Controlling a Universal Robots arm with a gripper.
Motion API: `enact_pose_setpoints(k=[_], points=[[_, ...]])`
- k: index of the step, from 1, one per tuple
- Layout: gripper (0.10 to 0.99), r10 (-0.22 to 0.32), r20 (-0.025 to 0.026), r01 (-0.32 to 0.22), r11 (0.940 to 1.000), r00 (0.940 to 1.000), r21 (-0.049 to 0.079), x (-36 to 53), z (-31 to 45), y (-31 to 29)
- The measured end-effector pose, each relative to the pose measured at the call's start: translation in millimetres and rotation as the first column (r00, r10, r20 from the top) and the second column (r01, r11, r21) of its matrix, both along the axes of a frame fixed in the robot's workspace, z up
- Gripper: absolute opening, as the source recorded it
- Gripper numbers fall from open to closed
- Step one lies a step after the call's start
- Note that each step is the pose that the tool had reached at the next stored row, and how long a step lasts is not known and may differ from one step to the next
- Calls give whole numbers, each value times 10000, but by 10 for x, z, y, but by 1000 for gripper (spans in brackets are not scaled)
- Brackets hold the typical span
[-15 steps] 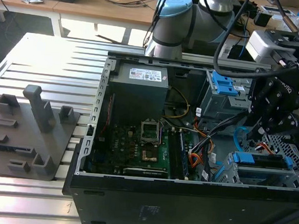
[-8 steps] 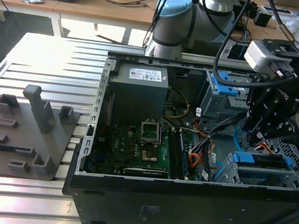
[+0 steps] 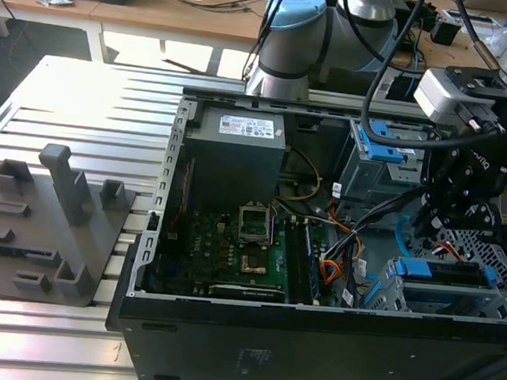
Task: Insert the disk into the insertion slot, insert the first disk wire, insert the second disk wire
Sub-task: 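Insert the second disk wire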
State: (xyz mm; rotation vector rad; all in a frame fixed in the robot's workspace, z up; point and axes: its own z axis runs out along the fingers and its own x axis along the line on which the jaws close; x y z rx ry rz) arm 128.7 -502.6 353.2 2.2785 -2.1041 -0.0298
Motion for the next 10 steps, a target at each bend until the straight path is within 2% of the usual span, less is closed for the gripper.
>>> enact_pose_setpoints(k=[3, 4, 8, 10], points=[[161, 0, 0, 0, 10000, 10000, 0, 0, -1, -2], [161, -4, 0, 4, 10000, 10000, -1, 3, 0, -89], [161, -12, -4, 12, 10000, 10000, -2, 16, -2, -215], [161, -18, -16, 18, 10000, 10000, 0, 55, -14, -281]])
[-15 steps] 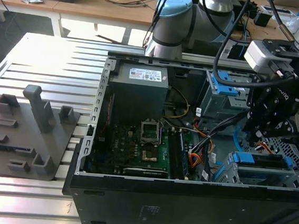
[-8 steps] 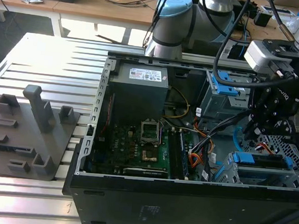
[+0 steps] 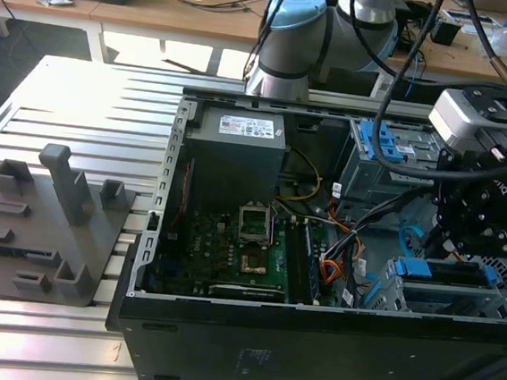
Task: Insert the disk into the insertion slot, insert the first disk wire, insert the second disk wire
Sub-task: 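Insert the second disk wire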
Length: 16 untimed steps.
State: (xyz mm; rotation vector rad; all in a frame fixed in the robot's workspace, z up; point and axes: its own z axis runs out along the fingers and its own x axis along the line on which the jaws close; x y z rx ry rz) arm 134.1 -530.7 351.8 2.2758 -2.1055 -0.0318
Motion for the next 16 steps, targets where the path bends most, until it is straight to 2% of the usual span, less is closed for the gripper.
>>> enact_pose_setpoints(k=[4, 8, 16], points=[[161, -3, -8, 3, 10000, 10000, -1, 98, -25, -51], [161, -4, -22, 4, 10000, 10000, 2, 201, -48, -65], [161, -5, -27, 5, 10000, 10000, 72, 236, -79, -39]])
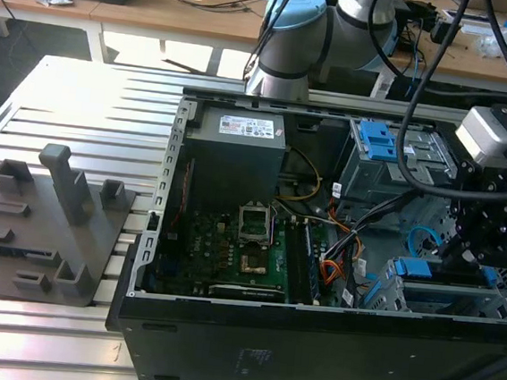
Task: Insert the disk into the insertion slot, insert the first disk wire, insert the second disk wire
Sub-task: 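Insert the second disk wire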
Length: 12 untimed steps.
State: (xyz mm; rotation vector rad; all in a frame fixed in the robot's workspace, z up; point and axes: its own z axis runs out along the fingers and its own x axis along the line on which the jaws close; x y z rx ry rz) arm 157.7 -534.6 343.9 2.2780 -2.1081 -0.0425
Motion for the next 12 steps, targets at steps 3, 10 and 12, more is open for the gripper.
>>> enact_pose_setpoints(k=[3, 10, 12], points=[[161, 1, 0, -1, 10000, 10000, -4, 6, -6, -2], [161, 2, 0, -2, 10000, 10000, -3, 13, -27, -17], [161, 1, -1, -1, 10000, 10000, -4, 19, -32, -24]])
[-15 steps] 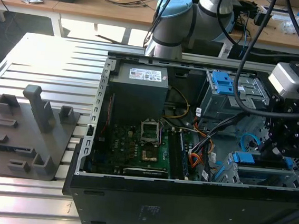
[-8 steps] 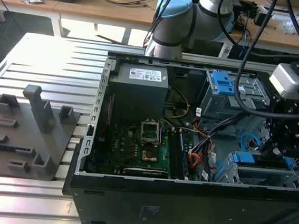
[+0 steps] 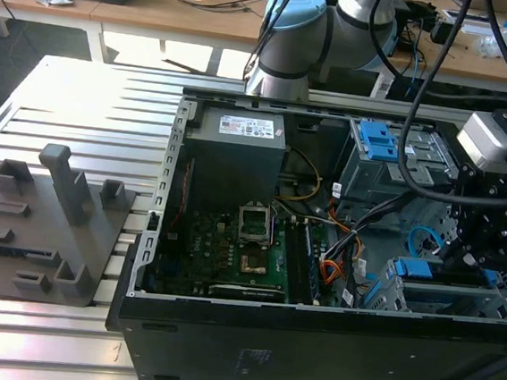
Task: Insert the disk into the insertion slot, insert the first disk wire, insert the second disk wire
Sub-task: 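Insert the second disk wire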
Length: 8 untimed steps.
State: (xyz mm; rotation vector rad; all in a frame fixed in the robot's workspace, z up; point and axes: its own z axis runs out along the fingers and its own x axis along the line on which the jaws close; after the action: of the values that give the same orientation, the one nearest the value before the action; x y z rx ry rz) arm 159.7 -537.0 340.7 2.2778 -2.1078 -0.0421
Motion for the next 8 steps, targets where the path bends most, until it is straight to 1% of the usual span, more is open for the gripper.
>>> enact_pose_setpoints(k=[2, 7, 8], points=[[161, -1, 1, 1, 10000, 10000, 0, 8, -16, -13], [161, 0, 1, 0, 10000, 10000, 1, 8, -19, -13], [173, 1, 3, -1, 10000, 10000, 4, 9, -21, -13]])
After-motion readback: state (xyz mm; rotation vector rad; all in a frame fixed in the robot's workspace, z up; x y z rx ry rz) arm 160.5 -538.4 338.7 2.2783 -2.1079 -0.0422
